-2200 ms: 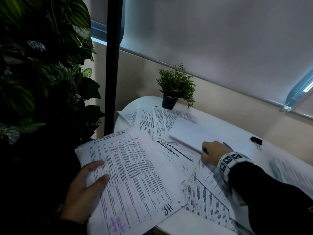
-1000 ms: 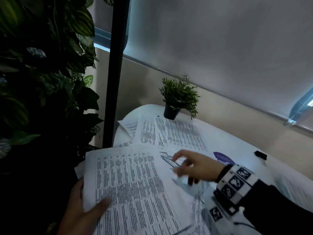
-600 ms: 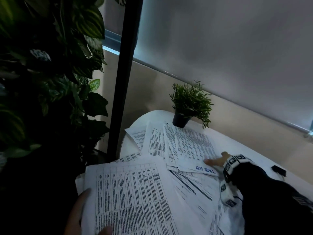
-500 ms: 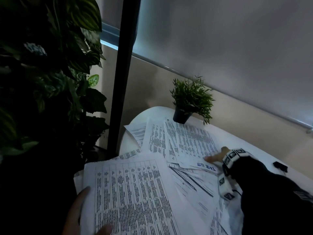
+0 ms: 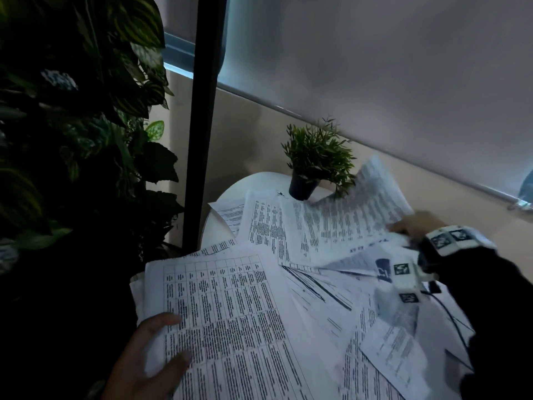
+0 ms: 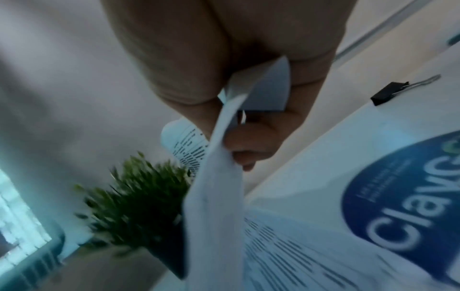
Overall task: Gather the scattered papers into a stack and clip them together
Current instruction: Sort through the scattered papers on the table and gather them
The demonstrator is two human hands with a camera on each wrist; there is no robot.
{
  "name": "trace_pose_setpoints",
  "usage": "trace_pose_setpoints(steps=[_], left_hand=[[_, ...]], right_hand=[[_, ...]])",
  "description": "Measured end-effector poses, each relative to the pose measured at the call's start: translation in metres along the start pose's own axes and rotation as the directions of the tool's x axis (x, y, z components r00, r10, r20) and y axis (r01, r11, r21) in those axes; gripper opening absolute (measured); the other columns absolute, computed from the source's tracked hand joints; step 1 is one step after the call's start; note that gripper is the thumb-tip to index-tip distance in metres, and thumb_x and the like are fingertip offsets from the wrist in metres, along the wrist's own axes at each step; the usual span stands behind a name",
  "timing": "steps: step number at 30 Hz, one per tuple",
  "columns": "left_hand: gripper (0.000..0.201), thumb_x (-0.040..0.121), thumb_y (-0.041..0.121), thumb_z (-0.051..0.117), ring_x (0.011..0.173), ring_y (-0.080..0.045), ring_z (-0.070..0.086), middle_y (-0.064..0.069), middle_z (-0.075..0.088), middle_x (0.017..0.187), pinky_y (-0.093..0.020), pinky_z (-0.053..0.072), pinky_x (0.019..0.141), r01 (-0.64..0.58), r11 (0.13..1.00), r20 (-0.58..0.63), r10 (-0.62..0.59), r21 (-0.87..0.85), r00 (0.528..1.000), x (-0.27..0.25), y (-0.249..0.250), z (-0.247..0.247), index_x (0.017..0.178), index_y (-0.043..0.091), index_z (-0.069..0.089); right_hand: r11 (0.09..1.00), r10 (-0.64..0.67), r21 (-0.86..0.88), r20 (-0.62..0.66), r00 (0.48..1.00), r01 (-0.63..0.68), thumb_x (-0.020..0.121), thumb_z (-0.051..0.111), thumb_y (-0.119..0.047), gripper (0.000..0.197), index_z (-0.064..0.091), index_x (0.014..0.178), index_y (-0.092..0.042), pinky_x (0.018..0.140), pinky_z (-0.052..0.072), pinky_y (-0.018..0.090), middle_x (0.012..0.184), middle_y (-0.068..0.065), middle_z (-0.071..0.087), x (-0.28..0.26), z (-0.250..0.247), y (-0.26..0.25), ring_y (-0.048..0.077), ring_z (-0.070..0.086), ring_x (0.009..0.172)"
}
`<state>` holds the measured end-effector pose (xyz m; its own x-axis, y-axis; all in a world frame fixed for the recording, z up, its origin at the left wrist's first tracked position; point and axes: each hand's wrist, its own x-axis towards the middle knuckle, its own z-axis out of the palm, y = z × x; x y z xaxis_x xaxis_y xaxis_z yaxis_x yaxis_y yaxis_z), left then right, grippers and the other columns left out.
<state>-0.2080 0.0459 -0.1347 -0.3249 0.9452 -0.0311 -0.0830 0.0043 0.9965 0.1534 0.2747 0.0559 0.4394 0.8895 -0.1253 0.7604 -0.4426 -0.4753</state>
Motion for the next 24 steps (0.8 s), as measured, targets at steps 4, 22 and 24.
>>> trace_pose_setpoints(steps=[4,22,24], left_hand=[[0.042,0.075,-0.003,0.07,0.113,-0.032,0.056,0.005,0.049,0.133,-0.048,0.049,0.095,0.05,0.996,0.003,-0.05,-0.077,0.999,-0.001,0.0,-0.001,0.093,0.034,0.065],[0.06,0.083,-0.014,0.06,0.087,0.021,0.056,0.025,0.046,0.111,-0.008,0.049,0.073,-0.001,0.987,-0.115,-0.017,-0.158,0.993,-0.022,0.031,0.009,0.122,0.025,0.036],[0.062,0.082,-0.008,0.064,0.103,0.002,0.057,0.016,0.051,0.121,-0.029,0.048,0.091,0.003,0.995,-0.082,-0.012,-0.104,0.997,-0.022,0.032,0.008,0.118,0.037,0.041]], right_hand=[[0.923,-0.073,0.382,0.027,0.997,0.057,0.072,0.075,-0.005,0.027,0.069,0.099,-0.004,0.073,0.059,0.043,0.097,0.016,0.071,-0.038,-0.032,0.005,0.032,0.069,0.082],[0.769,-0.607,0.151,0.475,0.637,0.621,0.082,0.058,-0.056,0.054,0.04,0.127,-0.031,0.096,0.046,0.035,0.118,-0.018,0.054,-0.198,0.088,0.027,0.005,0.056,0.102],[0.753,-0.579,0.044,0.519,0.629,0.657,0.087,0.05,-0.056,0.039,0.054,0.105,-0.021,0.081,0.048,0.037,0.099,-0.005,0.058,-0.196,0.093,0.023,0.01,0.055,0.082]])
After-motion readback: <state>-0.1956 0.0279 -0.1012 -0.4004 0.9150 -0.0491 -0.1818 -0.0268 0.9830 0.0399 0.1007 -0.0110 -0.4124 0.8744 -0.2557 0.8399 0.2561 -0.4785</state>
